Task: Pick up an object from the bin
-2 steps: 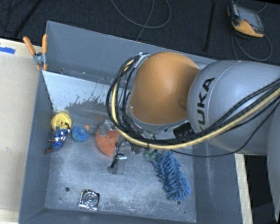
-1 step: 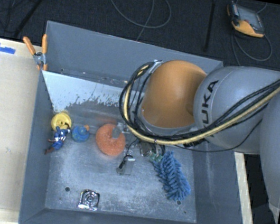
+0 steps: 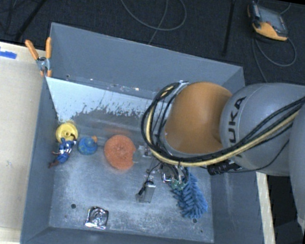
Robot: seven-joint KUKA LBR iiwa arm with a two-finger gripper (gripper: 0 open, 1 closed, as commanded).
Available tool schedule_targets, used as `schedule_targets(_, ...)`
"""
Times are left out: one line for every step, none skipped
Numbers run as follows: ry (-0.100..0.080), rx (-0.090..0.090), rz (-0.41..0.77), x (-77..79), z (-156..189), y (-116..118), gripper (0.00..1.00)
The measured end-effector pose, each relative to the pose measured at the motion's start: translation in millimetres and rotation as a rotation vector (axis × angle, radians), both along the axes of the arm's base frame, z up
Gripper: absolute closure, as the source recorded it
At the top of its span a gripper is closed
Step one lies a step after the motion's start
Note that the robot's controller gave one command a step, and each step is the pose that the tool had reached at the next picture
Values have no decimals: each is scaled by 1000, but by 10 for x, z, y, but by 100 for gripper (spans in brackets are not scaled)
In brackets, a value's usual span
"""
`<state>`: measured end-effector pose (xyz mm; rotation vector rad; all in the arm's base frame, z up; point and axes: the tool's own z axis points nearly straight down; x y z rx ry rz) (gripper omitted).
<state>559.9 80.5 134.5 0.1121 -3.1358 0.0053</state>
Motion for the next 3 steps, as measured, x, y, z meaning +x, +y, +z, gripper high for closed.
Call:
schedule_targets(-9, 5, -3, 216, -256, 177, 0)
schedule_targets(-2, 4, -61, 414, -468, 256, 0)
schedule_targets(-17, 7, -63, 611, -539, 73, 100)
